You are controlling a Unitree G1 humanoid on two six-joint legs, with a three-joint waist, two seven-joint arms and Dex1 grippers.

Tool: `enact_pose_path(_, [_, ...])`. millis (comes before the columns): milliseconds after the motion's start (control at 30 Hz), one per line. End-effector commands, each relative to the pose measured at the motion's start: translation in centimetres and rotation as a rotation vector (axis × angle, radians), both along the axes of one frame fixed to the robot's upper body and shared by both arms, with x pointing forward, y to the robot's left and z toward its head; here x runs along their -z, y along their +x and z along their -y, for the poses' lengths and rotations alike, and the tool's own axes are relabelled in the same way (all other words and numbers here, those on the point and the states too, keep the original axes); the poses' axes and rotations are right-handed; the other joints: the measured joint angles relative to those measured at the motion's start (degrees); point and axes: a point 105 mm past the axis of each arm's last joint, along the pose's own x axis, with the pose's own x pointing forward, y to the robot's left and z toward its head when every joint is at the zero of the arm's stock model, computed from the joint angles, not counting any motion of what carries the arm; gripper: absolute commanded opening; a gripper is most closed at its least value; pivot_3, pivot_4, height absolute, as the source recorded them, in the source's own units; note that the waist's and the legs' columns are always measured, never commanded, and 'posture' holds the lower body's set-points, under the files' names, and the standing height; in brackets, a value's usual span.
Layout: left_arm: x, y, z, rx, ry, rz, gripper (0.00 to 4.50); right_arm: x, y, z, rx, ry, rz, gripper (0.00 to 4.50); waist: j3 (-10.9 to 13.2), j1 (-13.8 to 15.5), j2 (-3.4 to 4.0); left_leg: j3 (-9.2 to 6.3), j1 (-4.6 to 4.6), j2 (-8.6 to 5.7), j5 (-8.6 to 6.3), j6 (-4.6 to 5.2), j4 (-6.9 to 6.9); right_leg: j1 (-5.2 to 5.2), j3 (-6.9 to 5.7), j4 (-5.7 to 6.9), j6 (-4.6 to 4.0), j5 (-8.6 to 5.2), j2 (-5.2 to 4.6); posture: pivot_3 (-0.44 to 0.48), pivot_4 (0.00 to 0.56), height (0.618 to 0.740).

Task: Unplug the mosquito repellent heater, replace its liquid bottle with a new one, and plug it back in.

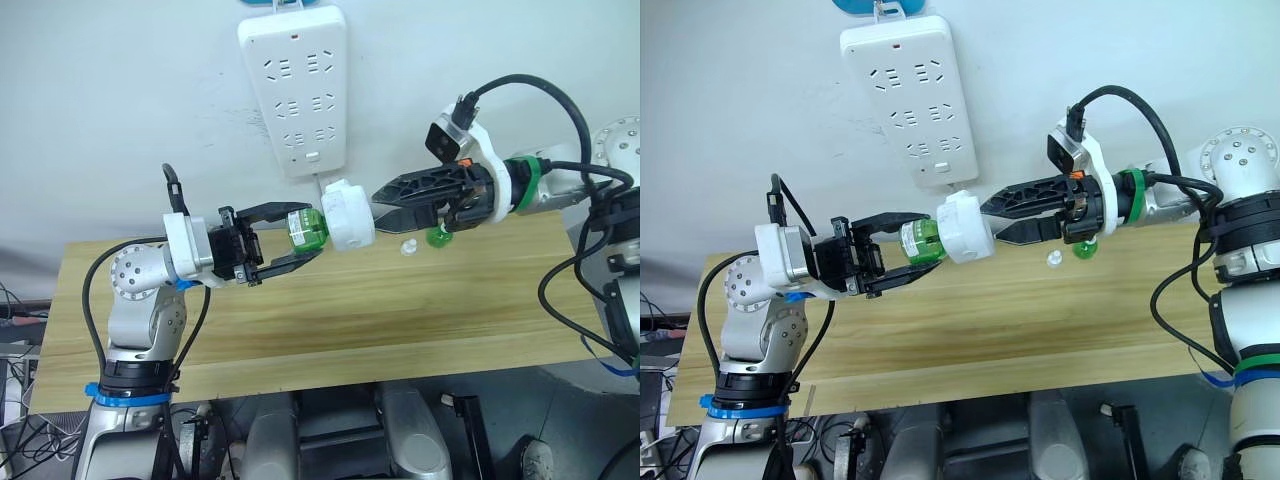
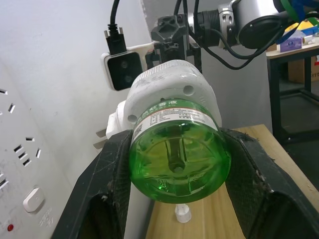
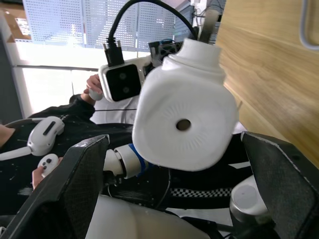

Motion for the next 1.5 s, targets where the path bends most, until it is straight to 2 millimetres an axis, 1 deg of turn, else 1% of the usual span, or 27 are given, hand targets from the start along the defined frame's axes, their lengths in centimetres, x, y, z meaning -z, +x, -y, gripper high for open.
enact_pose_path(33, [-0.7,-0.2,0.4,0.010,-0.007,0.054,2.25,-1.6,-0.8,-0.5,-0.051,0.040,0.035,4.46,0.0,0.0,0.00,0.00,0.00,0.00,0.00,0.00,0.00,0.00,0.01,0.00,0.00,0.00,0.00,-0.135,0.322,0.730])
enact_pose_path(167, [-1.0,-0.2,0.6,0.015,-0.011,0.068,2.25,-1.2,-0.8,-0.7,-0.055,0.032,0.025,4.46,0.0,0.0,0.00,0.00,0.00,0.00,0.00,0.00,0.01,0.00,0.00,0.00,0.00,0.00,0.00,-0.134,0.324,0.730])
enact_pose_path(400, [-1.5,0.1,1.2,0.033,-0.022,0.085,2.25,-1.3,-0.6,-1.4,-0.066,0.051,0.010,4.46,0.0,0.0,0.00,0.00,0.00,0.00,0.00,0.00,0.02,0.00,0.00,0.02,0.00,0.00,0.00,-0.135,0.326,0.730])
enact_pose_path(633, [-1.3,0.1,1.6,0.049,-0.031,0.076,2.25,-1.4,-0.4,-1.8,-0.065,0.060,0.008,4.46,0.0,0.0,0.00,0.00,0.00,0.00,0.00,0.01,0.02,-0.01,0.01,0.01,0.00,0.00,0.00,-0.143,0.338,0.730])
enact_pose_path(900, [-1.0,-0.1,1.4,0.052,-0.027,0.064,2.25,-1.4,-0.1,-1.9,-0.048,0.068,0.009,4.46,0.0,0.0,0.00,-0.01,0.00,0.00,-0.01,0.01,0.02,-0.01,0.01,0.01,0.00,0.00,0.01,-0.142,0.340,0.730])
enact_pose_path(1400, [-0.9,0.0,1.4,0.048,-0.029,0.060,2.25,-1.5,-0.3,-1.7,-0.054,0.075,0.017,4.46,0.0,0.0,0.00,0.00,0.00,0.00,-0.01,0.02,0.02,-0.01,0.01,0.01,0.00,0.00,0.01,-0.147,0.344,0.730])
enact_pose_path(1433, [-0.9,0.0,1.4,0.048,-0.029,0.060,2.25,-1.4,-0.3,-1.7,-0.053,0.074,0.018,4.10,0.0,0.0,0.00,-0.01,0.00,0.00,-0.01,0.02,0.02,-0.01,0.01,0.01,0.00,0.00,0.01,-0.147,0.344,0.730])
enact_pose_path(1500, [-1.0,0.0,1.4,0.048,-0.029,0.062,2.25,-1.4,-0.3,-1.7,-0.053,0.072,0.018,3.64,0.0,0.0,0.00,-0.01,0.00,0.00,-0.01,0.02,0.02,-0.01,0.01,0.01,0.00,0.00,0.01,-0.146,0.345,0.730])
